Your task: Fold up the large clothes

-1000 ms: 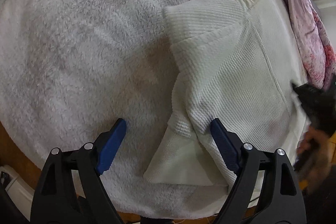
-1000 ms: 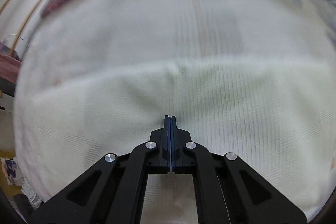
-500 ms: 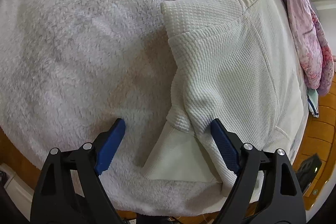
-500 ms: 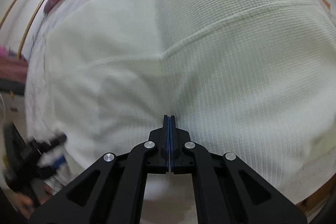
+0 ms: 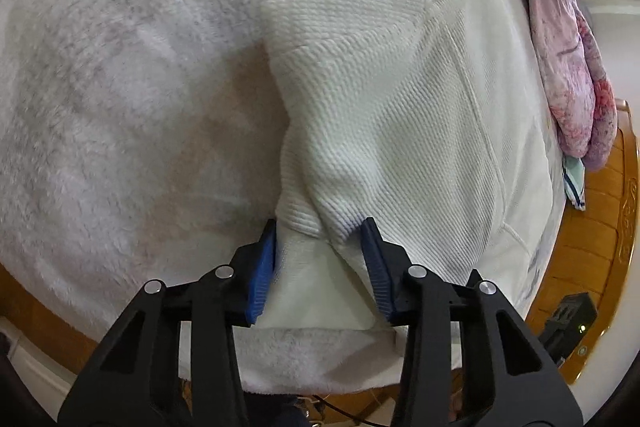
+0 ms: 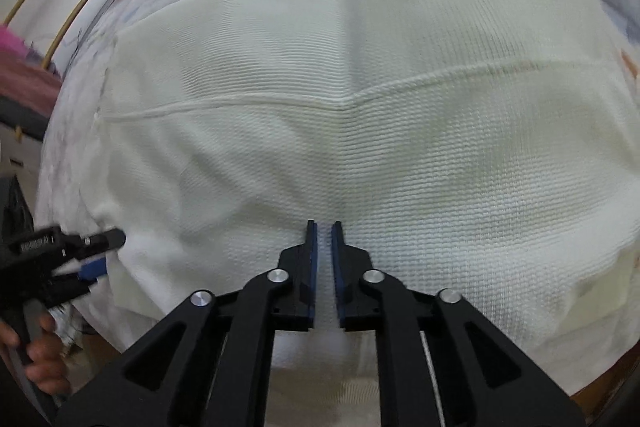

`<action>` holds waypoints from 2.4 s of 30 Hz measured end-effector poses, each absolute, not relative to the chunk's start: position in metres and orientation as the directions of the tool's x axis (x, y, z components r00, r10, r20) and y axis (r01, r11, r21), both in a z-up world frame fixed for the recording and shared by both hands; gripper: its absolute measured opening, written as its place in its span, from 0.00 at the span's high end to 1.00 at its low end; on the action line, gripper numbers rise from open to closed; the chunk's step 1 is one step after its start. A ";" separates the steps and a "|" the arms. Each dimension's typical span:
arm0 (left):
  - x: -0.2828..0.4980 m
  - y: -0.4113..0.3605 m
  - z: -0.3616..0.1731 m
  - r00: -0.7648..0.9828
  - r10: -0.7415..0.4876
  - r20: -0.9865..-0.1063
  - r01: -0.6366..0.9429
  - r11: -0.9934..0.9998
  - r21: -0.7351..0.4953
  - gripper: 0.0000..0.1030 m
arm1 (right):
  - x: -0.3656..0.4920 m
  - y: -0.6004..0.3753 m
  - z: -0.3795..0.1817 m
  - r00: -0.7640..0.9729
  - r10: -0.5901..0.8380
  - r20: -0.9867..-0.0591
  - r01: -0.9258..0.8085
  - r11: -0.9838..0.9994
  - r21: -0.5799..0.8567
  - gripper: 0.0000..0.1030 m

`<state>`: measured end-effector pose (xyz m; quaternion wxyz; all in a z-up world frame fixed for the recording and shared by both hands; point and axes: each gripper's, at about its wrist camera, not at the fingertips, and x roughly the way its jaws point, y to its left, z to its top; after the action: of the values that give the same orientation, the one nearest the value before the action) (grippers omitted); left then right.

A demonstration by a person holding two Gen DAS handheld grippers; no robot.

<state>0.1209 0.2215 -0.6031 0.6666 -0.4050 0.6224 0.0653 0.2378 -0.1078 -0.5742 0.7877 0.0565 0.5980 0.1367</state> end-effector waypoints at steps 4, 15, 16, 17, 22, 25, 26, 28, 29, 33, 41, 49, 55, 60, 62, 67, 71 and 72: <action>0.129 0.222 -0.595 0.219 -0.446 -0.868 -0.565 0.667 -0.486 0.90 | 0.223 -0.093 -0.567 0.281 0.267 -0.922 -0.205 0.955 0.214 0.84; 0.134 0.232 -0.555 0.257 -0.576 -0.776 -0.473 0.625 -0.621 0.93 | 0.159 -0.006 -0.511 0.383 0.456 -0.803 -0.524 0.823 0.218 0.31; 0.132 0.234 -0.554 0.256 -0.578 -0.775 -0.468 0.628 -0.622 0.93 | 0.152 -0.003 -0.512 0.383 0.450 -0.807 -0.543 0.816 0.198 0.31; 0.133 0.233 -0.553 0.254 -0.581 -0.774 -0.460 0.631 -0.625 0.93 | 0.149 0.002 -0.513 0.379 0.448 -0.810 -0.558 0.809 0.186 0.30; 0.134 0.229 -0.544 0.255 -0.597 -0.761 -0.429 0.636 -0.642 0.94 | 0.147 0.026 -0.522 0.396 0.426 -0.813 -0.576 0.805 0.141 0.25; 0.140 0.225 -0.544 0.248 -0.604 -0.758 -0.425 0.635 -0.645 0.94 | 0.159 0.040 -0.534 0.420 0.391 -0.819 -0.565 0.819 0.101 0.25; 0.141 0.227 -0.544 0.249 -0.612 -0.751 -0.428 0.626 -0.652 0.94 | 0.163 0.043 -0.537 0.417 0.395 -0.818 -0.566 0.817 0.106 0.25; 0.140 0.230 -0.546 0.252 -0.622 -0.741 -0.434 0.612 -0.661 0.94 | 0.169 0.050 -0.543 0.419 0.387 -0.822 -0.571 0.815 0.093 0.25; 0.141 0.230 -0.547 0.254 -0.622 -0.741 -0.438 0.609 -0.661 0.94 | 0.170 0.057 -0.546 0.419 0.385 -0.823 -0.580 0.810 0.084 0.26; 0.143 0.234 -0.550 0.264 -0.621 -0.738 -0.471 0.584 -0.661 0.93 | 0.173 0.064 -0.554 0.402 0.350 -0.846 -0.587 0.807 0.055 0.72; 0.132 0.254 -0.496 0.430 -0.425 -0.797 -0.484 0.637 -0.601 0.70 | 0.213 0.006 -0.541 0.291 0.513 -0.807 -0.378 0.837 0.396 0.88; 0.165 0.204 -0.474 0.430 -0.254 -0.866 -0.468 0.757 -0.455 0.67 | 0.238 -0.144 -0.494 0.471 0.613 -0.635 0.015 0.714 0.700 0.88; 0.208 0.102 -0.483 0.383 -0.315 -0.868 -0.337 0.828 -0.449 0.55 | 0.216 -0.271 -0.490 0.629 0.564 -0.535 0.218 0.533 0.818 0.89; 0.230 0.036 -0.502 0.304 -0.348 -0.887 -0.270 0.861 -0.431 0.32 | 0.173 -0.362 -0.561 0.604 0.484 -0.633 0.515 0.369 0.773 0.87; 0.233 0.021 -0.511 0.271 -0.346 -0.898 -0.249 0.876 -0.412 0.28 | 0.162 -0.377 -0.588 0.542 0.483 -0.688 0.595 0.357 0.720 0.82; 0.233 -0.013 -0.538 0.182 -0.337 -0.924 -0.217 0.903 -0.372 0.23 | 0.153 -0.399 -0.584 0.491 0.429 -0.759 0.618 0.442 0.650 0.71; 0.226 -0.017 -0.560 0.146 -0.348 -0.926 -0.256 0.891 -0.375 0.23 | 0.164 -0.405 -0.575 0.459 0.406 -0.790 0.561 0.558 0.612 0.34; 0.223 -0.014 -0.565 0.145 -0.355 -0.924 -0.278 0.881 -0.382 0.23 | 0.160 -0.404 -0.580 0.459 0.410 -0.788 0.534 0.581 0.613 0.31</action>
<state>0.2234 -0.0143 -0.5650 0.7169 -0.2421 0.6533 -0.0268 0.1600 -0.4037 -0.5796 0.7225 0.4554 0.5184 -0.0431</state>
